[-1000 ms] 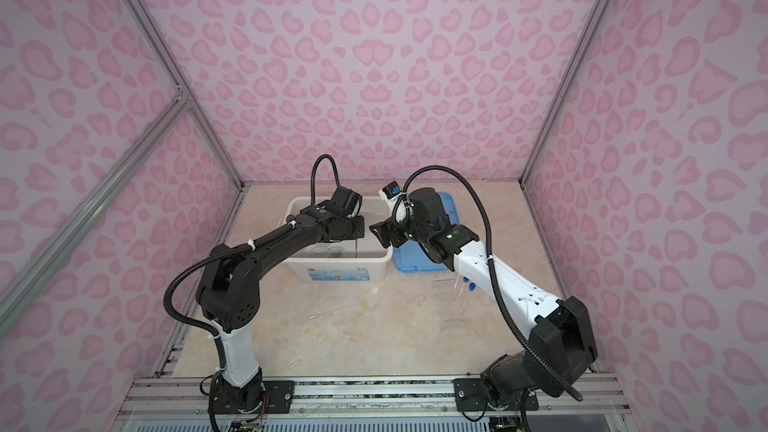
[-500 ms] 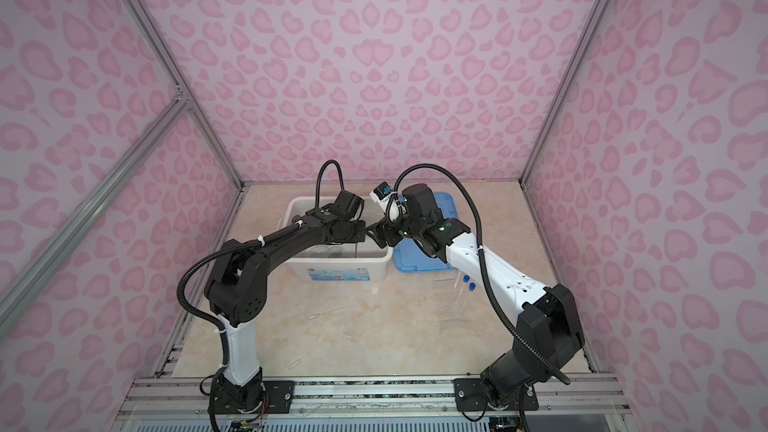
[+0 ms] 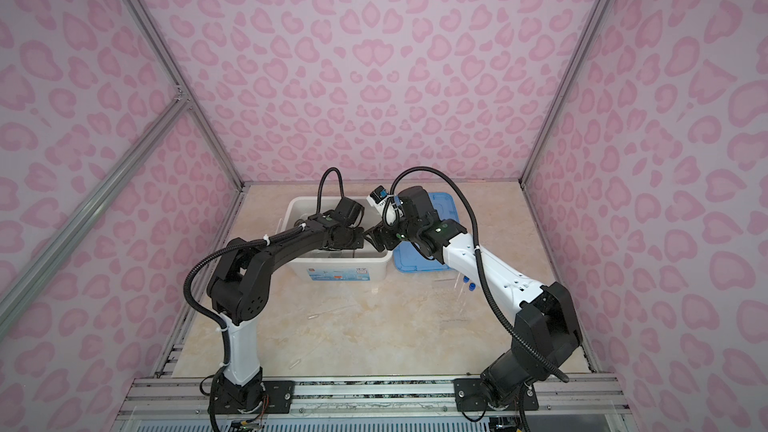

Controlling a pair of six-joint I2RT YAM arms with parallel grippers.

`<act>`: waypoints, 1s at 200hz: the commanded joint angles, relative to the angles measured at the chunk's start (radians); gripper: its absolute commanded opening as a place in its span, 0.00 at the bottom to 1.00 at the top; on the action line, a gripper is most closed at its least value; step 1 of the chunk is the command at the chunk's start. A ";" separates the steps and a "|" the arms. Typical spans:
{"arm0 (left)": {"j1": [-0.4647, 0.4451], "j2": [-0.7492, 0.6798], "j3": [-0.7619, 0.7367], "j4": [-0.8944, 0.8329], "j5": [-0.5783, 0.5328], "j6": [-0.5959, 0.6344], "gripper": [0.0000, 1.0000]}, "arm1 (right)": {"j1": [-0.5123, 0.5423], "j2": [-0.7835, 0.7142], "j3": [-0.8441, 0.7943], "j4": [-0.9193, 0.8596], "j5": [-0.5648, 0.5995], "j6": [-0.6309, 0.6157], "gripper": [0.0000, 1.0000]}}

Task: Organize the chemistry lab equipment
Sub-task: 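Lower the tweezers into the bin and open the left gripper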

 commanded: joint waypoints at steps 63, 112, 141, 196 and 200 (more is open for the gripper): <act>0.000 0.013 -0.014 0.016 -0.020 -0.004 0.28 | 0.003 0.009 0.004 0.008 0.027 0.004 0.83; 0.000 -0.057 -0.007 0.003 -0.028 0.009 0.58 | 0.005 0.005 0.006 0.008 0.032 0.009 0.82; 0.000 -0.115 -0.014 -0.008 -0.037 0.008 0.60 | 0.002 -0.009 0.040 -0.031 0.055 -0.018 0.83; 0.000 -0.299 -0.048 -0.034 -0.039 0.010 0.78 | 0.001 -0.095 0.032 -0.026 0.088 -0.024 0.84; 0.000 -0.315 -0.052 -0.037 -0.036 0.011 0.78 | 0.000 -0.104 0.029 -0.026 0.091 -0.023 0.84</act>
